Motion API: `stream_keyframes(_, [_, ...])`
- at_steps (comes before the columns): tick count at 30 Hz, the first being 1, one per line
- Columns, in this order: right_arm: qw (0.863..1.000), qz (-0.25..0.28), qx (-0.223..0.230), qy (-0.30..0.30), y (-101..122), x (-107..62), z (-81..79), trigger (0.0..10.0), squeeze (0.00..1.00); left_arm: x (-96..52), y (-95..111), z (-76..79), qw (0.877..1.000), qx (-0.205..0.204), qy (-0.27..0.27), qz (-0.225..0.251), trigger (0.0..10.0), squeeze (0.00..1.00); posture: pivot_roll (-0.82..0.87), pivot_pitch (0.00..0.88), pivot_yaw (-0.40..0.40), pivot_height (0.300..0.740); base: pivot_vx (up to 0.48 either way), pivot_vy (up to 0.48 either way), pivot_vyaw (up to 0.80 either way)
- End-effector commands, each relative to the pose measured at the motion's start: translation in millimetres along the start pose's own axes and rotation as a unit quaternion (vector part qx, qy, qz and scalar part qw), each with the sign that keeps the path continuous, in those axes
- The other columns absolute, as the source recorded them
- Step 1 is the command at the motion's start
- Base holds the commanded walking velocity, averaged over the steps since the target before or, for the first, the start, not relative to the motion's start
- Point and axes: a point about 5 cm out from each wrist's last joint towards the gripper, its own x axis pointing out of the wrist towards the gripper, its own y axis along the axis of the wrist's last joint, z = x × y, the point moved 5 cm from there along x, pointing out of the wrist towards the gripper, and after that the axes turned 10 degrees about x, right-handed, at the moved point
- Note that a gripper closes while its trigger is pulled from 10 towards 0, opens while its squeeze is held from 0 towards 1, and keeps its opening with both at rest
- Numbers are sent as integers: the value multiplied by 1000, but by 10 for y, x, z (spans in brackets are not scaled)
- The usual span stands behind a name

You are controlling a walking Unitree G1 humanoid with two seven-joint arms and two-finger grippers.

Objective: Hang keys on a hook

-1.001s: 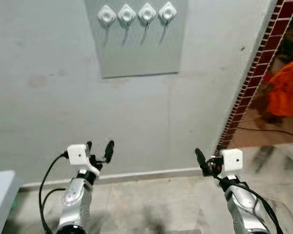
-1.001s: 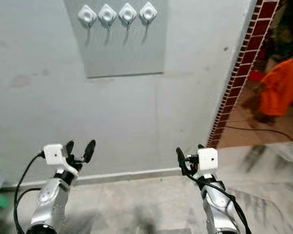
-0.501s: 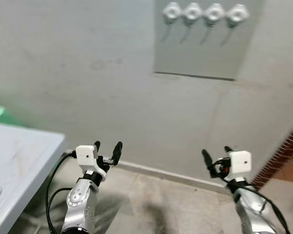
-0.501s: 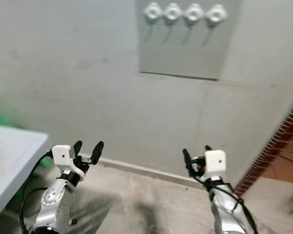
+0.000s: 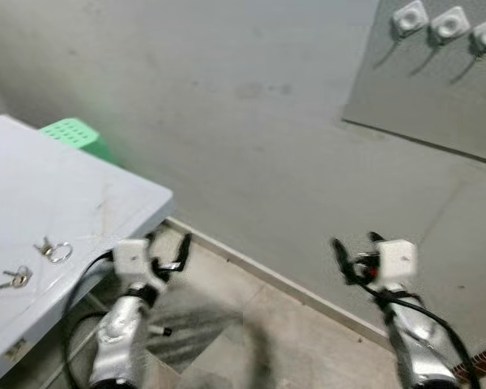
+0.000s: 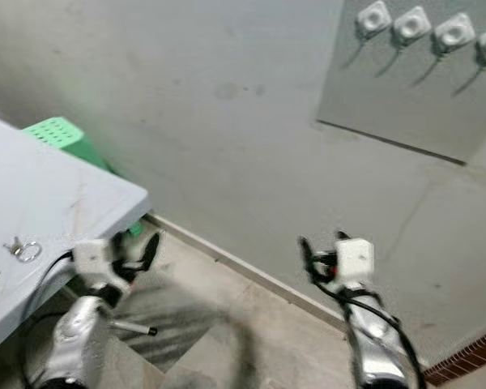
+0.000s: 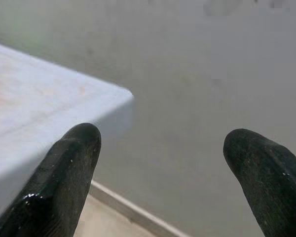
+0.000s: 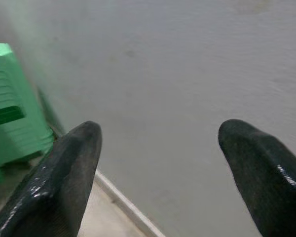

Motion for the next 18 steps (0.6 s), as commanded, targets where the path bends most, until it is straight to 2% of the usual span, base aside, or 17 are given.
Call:
stream_keyframes(1, [1000, -5, -1, -11, -3, -48, 91, 10000, 0, 2, -10, 69, 1000, -1, -8, -4, 10000, 0, -17, 22, -24, 740, 0, 0, 775])
stream_keyframes(9, [1000, 11, -7, -3, 120, -18, 96, 10000, 0, 5, 103, 87, 1000, 6, -15, 13, 10000, 0, -15, 24, -26, 740, 0, 0, 770])
stream_keyframes(18, [999, 31, -16, 26, 301, 86, -9, 10000, 0, 18, 227, 121, 999, 9, -22, 28, 10000, 0, -10, 25, -33, 740, 0, 0, 770])
